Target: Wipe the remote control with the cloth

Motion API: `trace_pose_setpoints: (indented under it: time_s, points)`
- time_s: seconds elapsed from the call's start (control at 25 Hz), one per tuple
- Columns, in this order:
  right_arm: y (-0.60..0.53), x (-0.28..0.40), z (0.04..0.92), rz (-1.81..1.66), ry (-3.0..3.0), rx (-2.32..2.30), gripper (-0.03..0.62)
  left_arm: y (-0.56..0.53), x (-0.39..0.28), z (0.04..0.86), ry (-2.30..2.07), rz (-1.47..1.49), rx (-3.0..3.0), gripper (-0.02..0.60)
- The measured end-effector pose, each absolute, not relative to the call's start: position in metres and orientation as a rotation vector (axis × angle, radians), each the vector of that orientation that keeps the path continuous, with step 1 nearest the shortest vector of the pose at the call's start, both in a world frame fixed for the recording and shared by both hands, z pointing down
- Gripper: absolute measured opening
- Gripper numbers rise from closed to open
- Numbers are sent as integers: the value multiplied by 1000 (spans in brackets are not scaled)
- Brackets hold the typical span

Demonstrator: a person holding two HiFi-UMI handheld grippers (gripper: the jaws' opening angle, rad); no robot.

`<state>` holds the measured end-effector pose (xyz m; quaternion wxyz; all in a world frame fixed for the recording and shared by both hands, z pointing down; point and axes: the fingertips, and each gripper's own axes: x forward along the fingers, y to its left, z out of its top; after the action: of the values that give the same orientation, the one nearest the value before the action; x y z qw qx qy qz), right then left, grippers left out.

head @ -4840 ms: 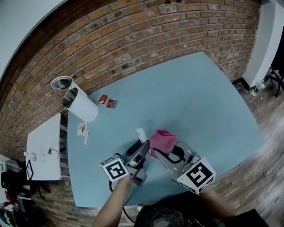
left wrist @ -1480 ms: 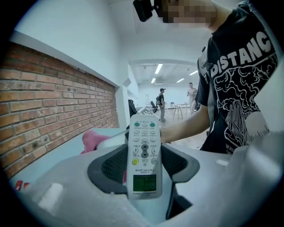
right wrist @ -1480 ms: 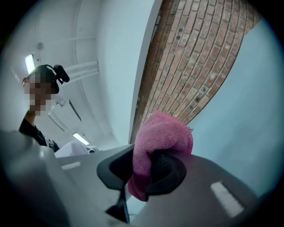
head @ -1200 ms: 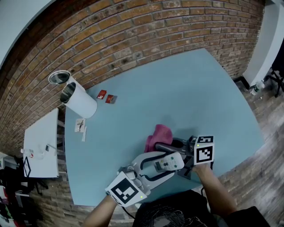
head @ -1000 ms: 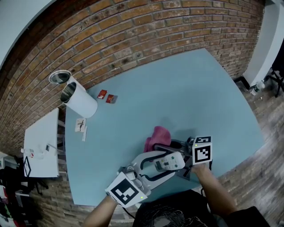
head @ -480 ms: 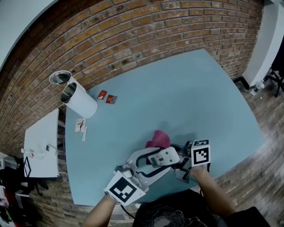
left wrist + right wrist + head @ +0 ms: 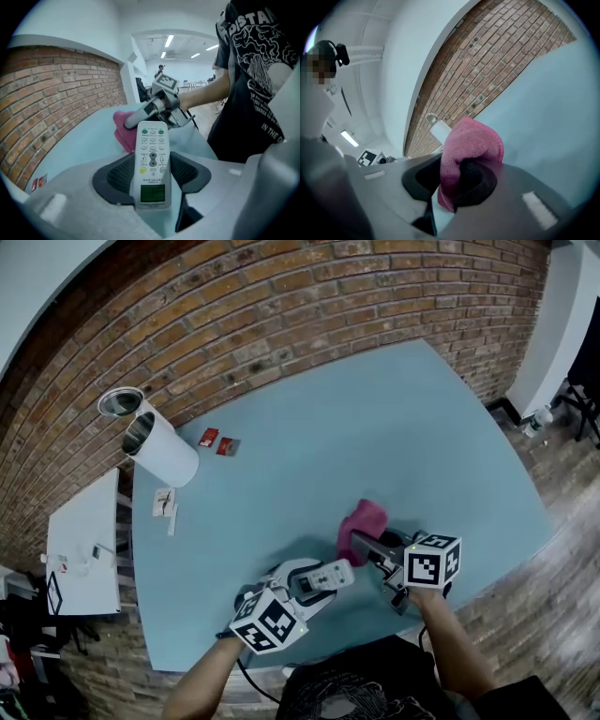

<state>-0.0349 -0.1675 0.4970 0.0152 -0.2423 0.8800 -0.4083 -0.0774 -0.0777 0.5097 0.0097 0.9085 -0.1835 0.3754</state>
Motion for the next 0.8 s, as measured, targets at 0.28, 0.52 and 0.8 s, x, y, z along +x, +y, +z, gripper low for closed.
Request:
trace_pose_setpoints:
  time_s: [0.28,0.52,0.8]
  points:
    - [-158,-39,490,-1230,2794,-744,61,-53,-91,571,-371,1446,2633,244]
    - [-138,-60,484,-1222,2856,-661,61,-51,-98,583,-376,1510,2565,247]
    - [-120,-86,473,-1215,2878,-588,62,-52,-107,581,-453,1496,2590,255]
